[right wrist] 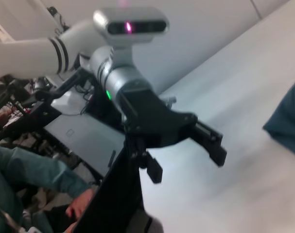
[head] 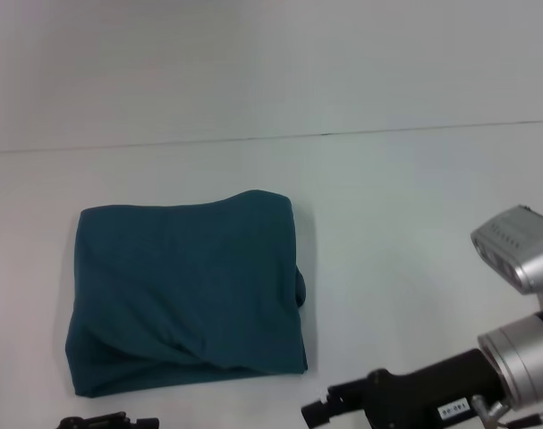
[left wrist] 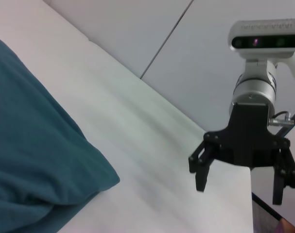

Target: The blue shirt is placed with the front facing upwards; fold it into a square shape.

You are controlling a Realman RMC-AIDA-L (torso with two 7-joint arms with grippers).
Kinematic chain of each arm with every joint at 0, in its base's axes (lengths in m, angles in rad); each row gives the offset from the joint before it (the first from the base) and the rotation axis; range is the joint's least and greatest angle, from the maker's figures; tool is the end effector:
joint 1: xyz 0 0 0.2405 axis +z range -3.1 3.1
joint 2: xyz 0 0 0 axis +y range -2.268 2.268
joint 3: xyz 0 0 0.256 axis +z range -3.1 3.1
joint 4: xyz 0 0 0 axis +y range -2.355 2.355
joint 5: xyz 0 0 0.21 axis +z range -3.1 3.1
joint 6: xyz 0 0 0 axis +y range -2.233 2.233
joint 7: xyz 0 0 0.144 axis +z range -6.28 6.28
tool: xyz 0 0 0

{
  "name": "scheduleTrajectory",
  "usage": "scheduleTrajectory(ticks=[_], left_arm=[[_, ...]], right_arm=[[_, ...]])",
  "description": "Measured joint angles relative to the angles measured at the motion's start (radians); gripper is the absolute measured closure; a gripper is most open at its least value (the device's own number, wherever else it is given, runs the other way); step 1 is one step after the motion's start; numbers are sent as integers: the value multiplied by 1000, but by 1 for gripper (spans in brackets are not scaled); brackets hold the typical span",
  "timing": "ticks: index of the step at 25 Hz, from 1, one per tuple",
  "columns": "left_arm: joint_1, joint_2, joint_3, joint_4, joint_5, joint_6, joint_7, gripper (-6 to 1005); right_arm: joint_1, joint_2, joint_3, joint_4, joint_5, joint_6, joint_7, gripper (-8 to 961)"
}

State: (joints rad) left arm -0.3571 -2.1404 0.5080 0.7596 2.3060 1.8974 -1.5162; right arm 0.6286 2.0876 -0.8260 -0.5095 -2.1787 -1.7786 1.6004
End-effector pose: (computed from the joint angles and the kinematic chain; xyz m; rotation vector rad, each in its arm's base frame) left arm -0.3023 0.2312 -0.0028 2.8574 1.0809 0.7018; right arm 0.2354 0.2841 -0.0467 2.7087 -0.8269 -0.4980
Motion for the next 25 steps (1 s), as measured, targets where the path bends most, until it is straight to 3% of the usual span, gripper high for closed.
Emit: scheduleTrajectory(ticks=[9, 25], left_arm=[[-37, 9, 11, 14, 43, 5, -49, 67], [-48, 10, 10, 16, 44, -7, -52, 66]], right_arm=[[-51, -18, -14, -22, -45, -5, 73, 38], [-53, -15, -13, -15, -53, 0, 74, 38]])
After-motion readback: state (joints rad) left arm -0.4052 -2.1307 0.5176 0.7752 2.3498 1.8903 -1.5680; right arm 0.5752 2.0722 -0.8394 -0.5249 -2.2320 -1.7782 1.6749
